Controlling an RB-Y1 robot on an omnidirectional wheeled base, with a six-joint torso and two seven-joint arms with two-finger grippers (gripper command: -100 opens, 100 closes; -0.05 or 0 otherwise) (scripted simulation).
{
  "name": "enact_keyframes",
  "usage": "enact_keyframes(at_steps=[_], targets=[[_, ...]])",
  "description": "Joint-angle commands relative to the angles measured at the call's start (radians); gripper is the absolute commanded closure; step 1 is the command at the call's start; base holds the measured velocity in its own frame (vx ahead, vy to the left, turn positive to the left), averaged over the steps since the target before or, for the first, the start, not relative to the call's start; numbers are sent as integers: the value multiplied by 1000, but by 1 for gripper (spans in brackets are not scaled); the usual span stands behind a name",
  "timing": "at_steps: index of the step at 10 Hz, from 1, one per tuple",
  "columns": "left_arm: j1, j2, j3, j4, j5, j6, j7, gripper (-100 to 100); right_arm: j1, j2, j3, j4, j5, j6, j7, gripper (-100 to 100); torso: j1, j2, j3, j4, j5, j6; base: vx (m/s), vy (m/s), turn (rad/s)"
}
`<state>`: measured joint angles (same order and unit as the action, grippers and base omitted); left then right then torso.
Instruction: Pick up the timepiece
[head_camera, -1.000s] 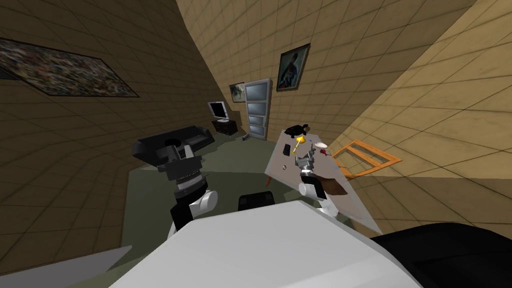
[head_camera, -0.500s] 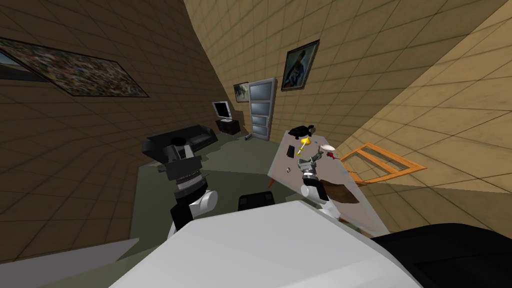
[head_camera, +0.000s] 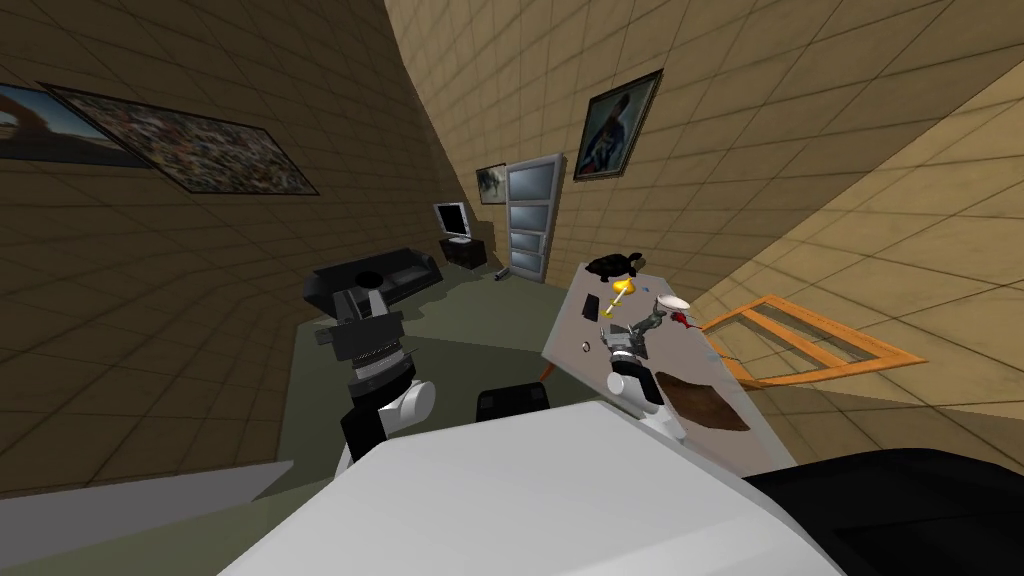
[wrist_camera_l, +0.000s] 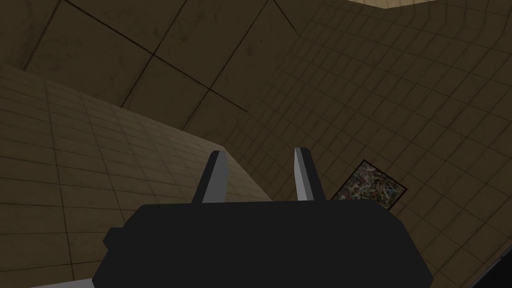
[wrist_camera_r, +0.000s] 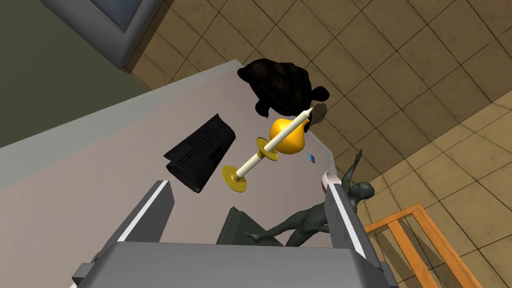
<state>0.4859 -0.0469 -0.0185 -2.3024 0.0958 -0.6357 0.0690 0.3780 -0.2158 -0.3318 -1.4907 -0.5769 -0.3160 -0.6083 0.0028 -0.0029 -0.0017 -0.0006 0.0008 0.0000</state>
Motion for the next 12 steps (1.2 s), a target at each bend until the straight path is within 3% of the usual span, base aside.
enact_keyframes(at_steps=[1, 2, 5, 7, 10, 12], targets=[[0, 0, 0, 0, 0, 0, 0, 0, -14, -5, -6, 50, -19, 6, -24, -100, 0, 0, 0, 0, 0, 0, 50, 31, 53], [0, 0, 0, 0, 0, 0, 0, 0, -14, -5, -6, 59, -19, 6, -24, -100, 0, 0, 0, 0, 0, 1, 19, 12, -22], [0, 0, 0, 0, 0, 0, 0, 0, -37, -16, -43, 138, -100, 52, -103, -100, -1, 2, 1, 0, 0, 1, 43, 30, 108], [0, 0, 0, 0, 0, 0, 0, 0, -37, -16, -43, 169, -100, 52, -103, -100, 0, 1, 0, 0, 0, 1, 38, 21, 10], [0, 0, 0, 0, 0, 0, 0, 0, -58, -25, -79, 269, -177, 99, -177, -100, -1, 2, 1, 0, 0, 1, 41, 25, 87], [0, 0, 0, 0, 0, 0, 0, 0, -58, -25, -79, 276, -177, 99, -177, -100, 0, 2, 1, 0, 0, 1, 28, 19, 30]])
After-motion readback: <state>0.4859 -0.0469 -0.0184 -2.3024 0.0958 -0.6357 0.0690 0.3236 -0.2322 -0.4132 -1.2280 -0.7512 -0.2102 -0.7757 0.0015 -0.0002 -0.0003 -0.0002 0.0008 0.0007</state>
